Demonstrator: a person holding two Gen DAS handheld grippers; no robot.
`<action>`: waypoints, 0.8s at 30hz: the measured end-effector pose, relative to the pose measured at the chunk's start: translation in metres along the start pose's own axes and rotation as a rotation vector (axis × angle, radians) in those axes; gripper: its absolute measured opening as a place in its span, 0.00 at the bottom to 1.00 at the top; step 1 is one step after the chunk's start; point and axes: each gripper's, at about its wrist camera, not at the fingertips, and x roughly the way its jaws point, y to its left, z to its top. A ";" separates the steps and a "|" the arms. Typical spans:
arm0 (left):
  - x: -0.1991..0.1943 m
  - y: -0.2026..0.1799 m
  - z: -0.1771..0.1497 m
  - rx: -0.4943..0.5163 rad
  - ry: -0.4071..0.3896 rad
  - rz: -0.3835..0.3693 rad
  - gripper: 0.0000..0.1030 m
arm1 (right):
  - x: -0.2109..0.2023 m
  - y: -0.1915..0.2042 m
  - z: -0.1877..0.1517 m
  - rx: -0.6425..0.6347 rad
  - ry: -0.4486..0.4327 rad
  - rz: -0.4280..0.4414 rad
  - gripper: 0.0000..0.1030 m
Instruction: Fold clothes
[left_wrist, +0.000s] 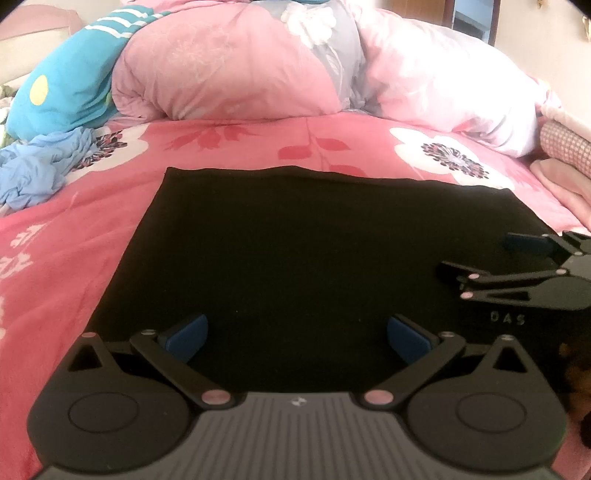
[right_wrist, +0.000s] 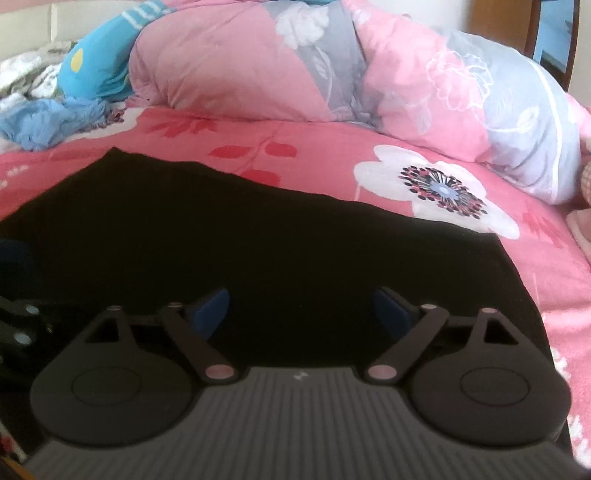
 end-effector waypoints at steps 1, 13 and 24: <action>0.000 0.000 0.000 0.002 -0.003 0.002 1.00 | 0.001 -0.001 -0.001 0.005 0.000 0.003 0.86; -0.039 0.012 -0.004 -0.139 -0.044 -0.020 1.00 | 0.009 -0.007 -0.009 0.061 -0.006 0.045 0.90; -0.091 0.007 -0.041 -0.145 -0.111 0.040 1.00 | 0.011 -0.013 -0.011 0.087 -0.015 0.071 0.92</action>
